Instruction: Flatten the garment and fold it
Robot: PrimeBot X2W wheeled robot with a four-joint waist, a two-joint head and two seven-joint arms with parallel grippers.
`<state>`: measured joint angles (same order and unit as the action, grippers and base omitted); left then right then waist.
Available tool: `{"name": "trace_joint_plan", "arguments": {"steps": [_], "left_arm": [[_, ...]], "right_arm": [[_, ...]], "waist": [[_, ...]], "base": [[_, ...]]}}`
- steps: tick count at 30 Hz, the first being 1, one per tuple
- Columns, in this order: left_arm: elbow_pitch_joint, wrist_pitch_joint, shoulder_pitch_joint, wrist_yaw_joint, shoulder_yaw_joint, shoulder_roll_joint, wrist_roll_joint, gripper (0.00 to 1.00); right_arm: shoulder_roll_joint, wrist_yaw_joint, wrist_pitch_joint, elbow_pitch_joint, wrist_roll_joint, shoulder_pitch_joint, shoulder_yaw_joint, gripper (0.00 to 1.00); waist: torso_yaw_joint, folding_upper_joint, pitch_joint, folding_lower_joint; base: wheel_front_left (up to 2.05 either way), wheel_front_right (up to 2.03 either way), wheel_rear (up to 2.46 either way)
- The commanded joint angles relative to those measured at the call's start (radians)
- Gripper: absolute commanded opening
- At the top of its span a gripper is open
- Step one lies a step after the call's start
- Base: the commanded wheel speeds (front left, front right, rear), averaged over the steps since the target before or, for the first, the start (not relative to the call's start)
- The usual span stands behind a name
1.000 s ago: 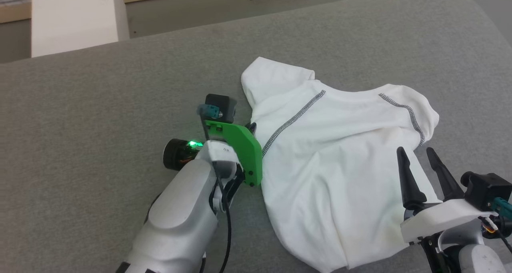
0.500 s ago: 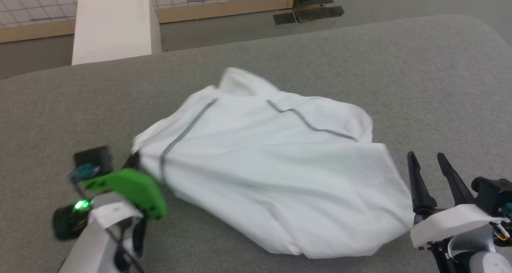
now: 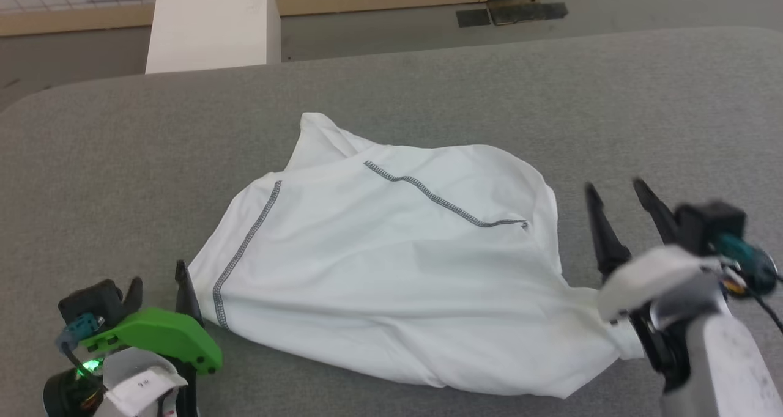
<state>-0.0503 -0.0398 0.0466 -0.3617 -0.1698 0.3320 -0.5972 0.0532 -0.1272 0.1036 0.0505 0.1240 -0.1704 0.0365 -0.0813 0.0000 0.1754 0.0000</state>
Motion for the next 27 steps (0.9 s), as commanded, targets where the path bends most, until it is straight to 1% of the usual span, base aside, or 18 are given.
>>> {"name": "trace_joint_plan", "arguments": {"steps": [1,3,5,8,12,17,18,23,24,25,26,27], "left_arm": [[0.003,0.055,0.023,0.007,0.006,-0.013,0.016,1.0],[-0.004,0.131,0.042,0.019,0.001,-0.028,0.037,1.0],[-0.016,0.206,0.065,0.033,-0.009,-0.044,0.06,1.0],[-0.038,0.26,0.094,0.054,-0.024,-0.059,0.084,1.0],[-0.067,0.289,0.133,0.084,-0.039,-0.085,0.109,1.0],[-0.09,0.299,0.168,0.116,-0.056,-0.122,0.135,1.0],[-0.099,0.3,0.18,0.132,-0.059,-0.135,0.145,1.0],[-0.101,0.301,0.198,0.162,-0.058,-0.156,0.175,1.0],[-0.102,0.301,0.2,0.168,-0.059,-0.156,0.184,1.0],[-0.103,0.301,0.201,0.174,-0.06,-0.155,0.189,1.0],[-0.106,0.301,0.202,0.183,-0.063,-0.152,0.195,1.0],[-0.11,0.301,0.203,0.19,-0.067,-0.148,0.199,1.0]], "right_arm": [[0.01,-0.003,0.02,0.028,-0.024,-0.057,-0.017,1.0],[0.024,-0.003,0.064,0.088,-0.047,-0.127,-0.038,1.0],[0.041,-0.003,0.136,0.17,-0.064,-0.205,-0.058,1.0],[0.062,-0.003,0.241,0.27,-0.074,-0.309,-0.086,1.0],[0.098,-0.003,0.375,0.383,-0.065,-0.444,-0.156,1.0],[0.147,-0.003,0.512,0.5,-0.03,-0.562,-0.252,1.0],[0.168,-0.003,0.569,0.544,-0.015,-0.599,-0.29,1.0],[0.206,-0.003,0.675,0.609,0.04,-0.651,-0.378,1.0],[0.215,-0.003,0.693,0.617,0.053,-0.661,-0.397,0.46],[0.22,-0.003,0.707,0.624,0.065,-0.666,-0.409,0.21],[0.226,-0.003,0.721,0.628,0.081,-0.672,-0.422,0.0],[0.231,-0.003,0.724,0.628,0.093,-0.676,-0.425,0.0]], "waist": [[0.025,0.0,0.025,0.0],[0.043,0.0,0.041,0.0],[0.064,0.0,0.056,0.0],[0.095,0.0,0.078,0.0],[0.137,0.0,0.108,0.0],[0.185,0.0,0.139,0.0],[0.202,0.0,0.151,0.0],[0.228,0.0,0.173,0.0],[0.229,0.0,0.178,0.0],[0.23,0.0,0.18,0.0],[0.229,0.0,0.182,0.0],[0.229,0.0,0.183,0.0]], "base": [[0.0,0.0,0.0],[0.0,0.0,0.0],[0.0,0.0,0.0],[0.0,0.0,0.0],[0.0,0.0,0.0],[0.0,0.0,0.0],[0.0,0.0,0.0],[0.0,0.0,0.0],[0.0,0.0,0.0],[0.0,0.0,0.0],[0.0,0.0,0.0],[0.0,0.0,0.0]]}}
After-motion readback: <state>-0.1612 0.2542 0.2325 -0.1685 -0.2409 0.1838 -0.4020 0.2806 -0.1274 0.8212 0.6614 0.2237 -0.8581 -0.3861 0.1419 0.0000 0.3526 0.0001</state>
